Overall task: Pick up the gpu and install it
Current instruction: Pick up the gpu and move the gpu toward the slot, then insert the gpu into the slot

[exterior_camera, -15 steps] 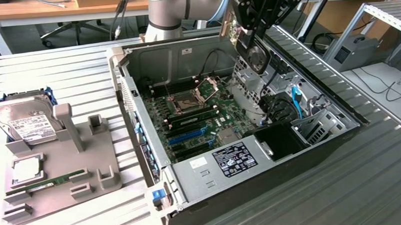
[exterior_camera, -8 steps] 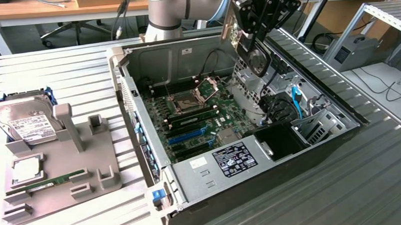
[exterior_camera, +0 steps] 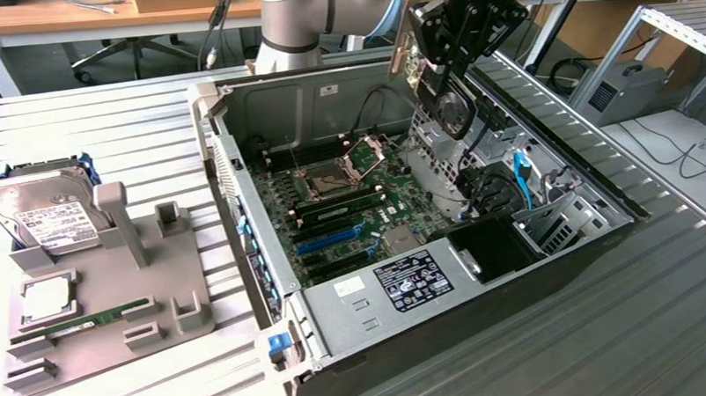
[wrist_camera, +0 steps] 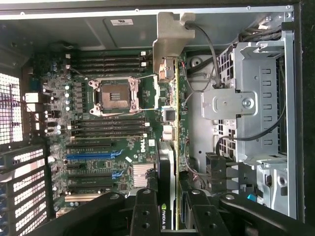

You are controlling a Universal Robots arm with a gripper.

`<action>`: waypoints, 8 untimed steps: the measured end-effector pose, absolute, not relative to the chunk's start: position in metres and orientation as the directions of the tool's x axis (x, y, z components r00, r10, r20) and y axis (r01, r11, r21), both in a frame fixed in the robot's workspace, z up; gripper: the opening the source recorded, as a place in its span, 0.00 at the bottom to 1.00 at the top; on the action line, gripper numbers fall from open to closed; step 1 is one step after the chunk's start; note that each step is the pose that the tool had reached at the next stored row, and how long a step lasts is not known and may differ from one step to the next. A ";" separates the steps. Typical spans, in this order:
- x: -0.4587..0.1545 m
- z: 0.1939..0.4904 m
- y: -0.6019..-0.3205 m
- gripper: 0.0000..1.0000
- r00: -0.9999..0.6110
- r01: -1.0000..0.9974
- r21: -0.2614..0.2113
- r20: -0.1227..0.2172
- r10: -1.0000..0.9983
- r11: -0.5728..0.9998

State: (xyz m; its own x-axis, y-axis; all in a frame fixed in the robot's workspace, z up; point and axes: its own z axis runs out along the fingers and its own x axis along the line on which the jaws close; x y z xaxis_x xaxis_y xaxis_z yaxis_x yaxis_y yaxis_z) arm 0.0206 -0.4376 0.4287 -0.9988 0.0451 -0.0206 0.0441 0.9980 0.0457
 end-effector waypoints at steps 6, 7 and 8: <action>0.021 0.429 -0.438 0.27 -0.999 0.044 0.046 -0.021 0.045 0.998; 0.021 0.429 -0.438 0.27 -0.999 0.044 0.046 -0.021 0.045 0.998; 0.021 0.429 -0.438 0.27 -0.999 0.044 0.046 -0.021 0.045 0.998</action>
State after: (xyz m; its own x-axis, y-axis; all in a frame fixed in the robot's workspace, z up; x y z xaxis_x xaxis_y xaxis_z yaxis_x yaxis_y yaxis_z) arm 0.0206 -0.4376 0.4287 -0.9988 0.0451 -0.0206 0.0441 0.9980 0.0457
